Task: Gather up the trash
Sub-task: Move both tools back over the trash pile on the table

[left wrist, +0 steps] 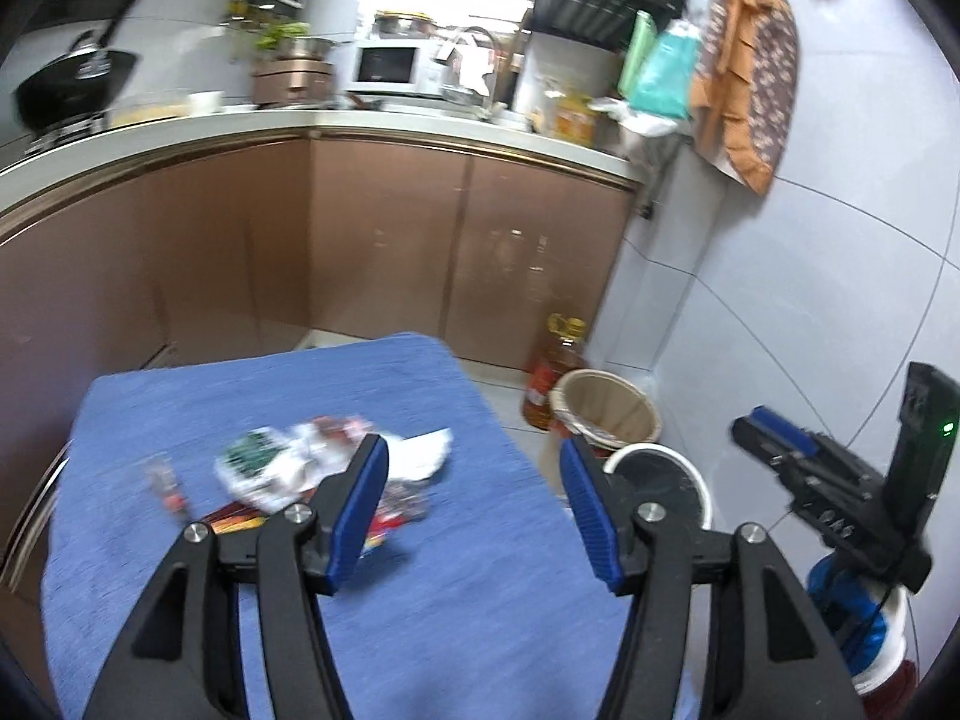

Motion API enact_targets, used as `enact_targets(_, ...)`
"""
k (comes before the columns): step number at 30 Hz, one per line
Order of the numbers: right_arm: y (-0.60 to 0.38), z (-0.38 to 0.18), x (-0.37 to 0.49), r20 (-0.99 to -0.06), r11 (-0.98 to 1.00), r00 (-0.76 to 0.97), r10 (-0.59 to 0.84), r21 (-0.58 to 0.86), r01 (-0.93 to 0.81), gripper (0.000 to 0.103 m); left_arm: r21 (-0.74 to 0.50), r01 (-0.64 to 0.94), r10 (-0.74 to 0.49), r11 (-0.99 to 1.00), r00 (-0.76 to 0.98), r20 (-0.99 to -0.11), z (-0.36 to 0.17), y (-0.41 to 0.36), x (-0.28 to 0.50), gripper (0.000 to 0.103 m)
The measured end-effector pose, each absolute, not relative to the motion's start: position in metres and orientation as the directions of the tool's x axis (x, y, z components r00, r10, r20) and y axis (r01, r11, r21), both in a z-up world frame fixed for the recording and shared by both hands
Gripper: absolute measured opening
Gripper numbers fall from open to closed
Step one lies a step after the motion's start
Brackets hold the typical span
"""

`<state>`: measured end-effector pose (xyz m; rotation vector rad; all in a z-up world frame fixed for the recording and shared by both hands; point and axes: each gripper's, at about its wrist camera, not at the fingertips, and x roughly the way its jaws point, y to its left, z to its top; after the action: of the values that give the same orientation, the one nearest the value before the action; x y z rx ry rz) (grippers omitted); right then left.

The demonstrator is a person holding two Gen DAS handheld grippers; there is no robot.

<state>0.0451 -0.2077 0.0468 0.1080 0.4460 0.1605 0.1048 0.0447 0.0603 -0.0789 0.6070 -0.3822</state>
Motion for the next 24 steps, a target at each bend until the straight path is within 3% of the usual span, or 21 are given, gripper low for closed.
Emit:
enact_targets(14, -0.127, 0.052, 0.032, -0.414, 0.936, 0.842, 0.346, 0.096, -0.337, 0.056, -0.221, 0.055, -0.174, 0.974, 0.805, -0.567, 0.038, 0.207, 0.066, 0.058)
enact_targets(24, -0.093, 0.016, 0.054, -0.502, 0.898, 0.759, 0.415, 0.089, -0.431, 0.061, -0.244, 0.087, -0.230, 0.966, 0.719, -0.655, -0.026, 0.201, 0.092, 0.062)
